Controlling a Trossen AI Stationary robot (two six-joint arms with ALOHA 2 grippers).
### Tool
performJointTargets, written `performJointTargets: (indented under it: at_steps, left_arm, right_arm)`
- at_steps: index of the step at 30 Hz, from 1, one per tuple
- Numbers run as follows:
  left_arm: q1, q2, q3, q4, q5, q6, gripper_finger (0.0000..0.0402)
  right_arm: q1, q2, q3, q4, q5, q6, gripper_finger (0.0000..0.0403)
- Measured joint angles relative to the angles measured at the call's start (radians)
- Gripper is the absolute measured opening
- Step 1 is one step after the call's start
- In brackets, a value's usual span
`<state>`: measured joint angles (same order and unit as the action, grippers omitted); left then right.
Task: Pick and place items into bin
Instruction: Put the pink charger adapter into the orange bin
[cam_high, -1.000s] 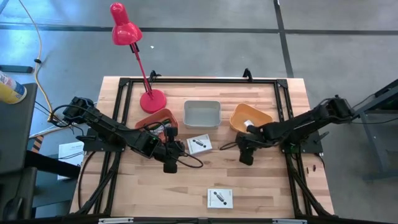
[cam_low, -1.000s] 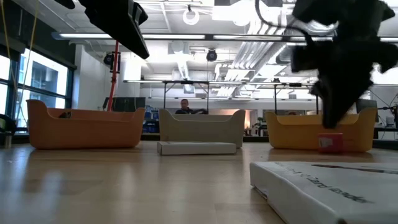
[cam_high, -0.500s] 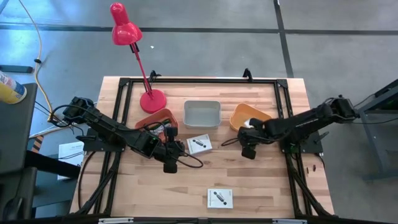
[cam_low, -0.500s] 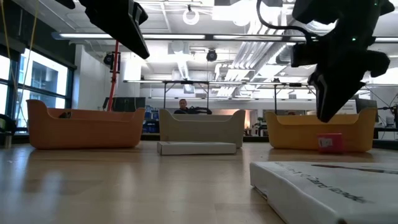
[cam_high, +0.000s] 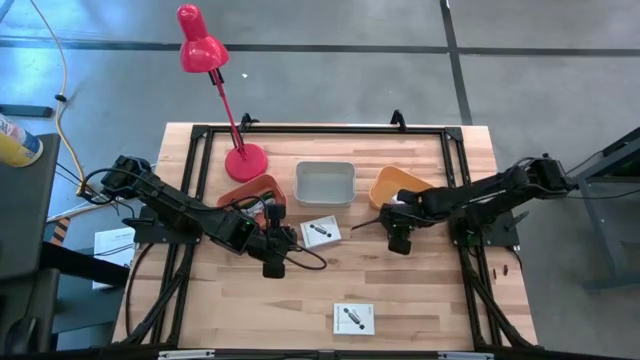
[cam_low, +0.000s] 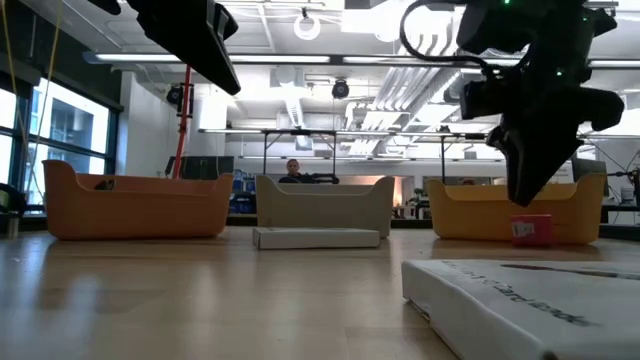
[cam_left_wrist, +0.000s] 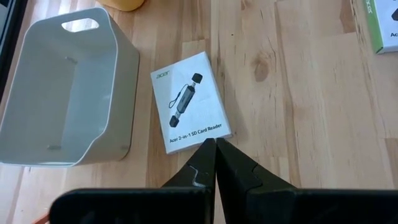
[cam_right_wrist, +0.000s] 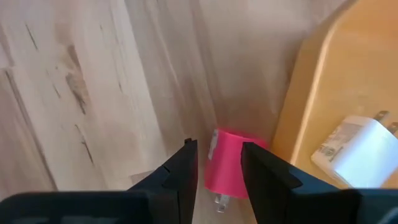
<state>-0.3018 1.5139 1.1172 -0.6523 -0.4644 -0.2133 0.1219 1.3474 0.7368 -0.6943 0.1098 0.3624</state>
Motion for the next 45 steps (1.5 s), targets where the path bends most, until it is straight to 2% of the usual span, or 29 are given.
performJointTargets:
  at_steps: [7, 11, 19, 27, 33, 40, 43, 45]
  left_arm:
    - [0.0, 0.0, 0.0, -0.002, 0.0, 0.003, 0.0001]
    - [0.0, 0.0, 0.0, -0.002, 0.0, 0.003, 0.0001]
    - [0.0, 0.0, 0.0, -0.001, 0.0, 0.003, 0.0001]
    - [0.0, 0.0, 0.0, -0.001, 0.0, 0.003, 0.0001]
    - [0.0, 0.0, 0.0, -0.001, -0.004, 0.002, 0.0001]
    - [0.0, 0.0, 0.0, 0.001, -0.011, -0.001, 0.0001]
    - [0.0, 0.0, 0.0, 0.001, -0.011, -0.001, 0.0001]
    - [0.0, 0.0, 0.0, 0.001, -0.011, -0.001, 0.0001]
  right_arm:
    - [0.0, 0.073, 0.002, 0.023, -0.051, -0.016, 0.0119]
    - [0.0, 0.066, 0.002, 0.011, -0.056, -0.007, 0.0145]
    - [0.0, 0.064, 0.002, -0.007, -0.093, 0.002, 0.0224]
    - [0.003, 0.065, 0.043, -0.036, -0.102, 0.026, 0.0237]
    - [0.002, 0.065, 0.132, -0.126, -0.061, 0.255, 0.0229]
    - [0.014, 0.065, 0.228, -0.362, 0.029, 0.782, 0.0216]
    - [0.034, 0.064, 0.242, -0.372, 0.065, 0.979, 0.0207]
    - [0.046, 0.064, 0.251, -0.335, 0.057, 1.051, 0.0201]
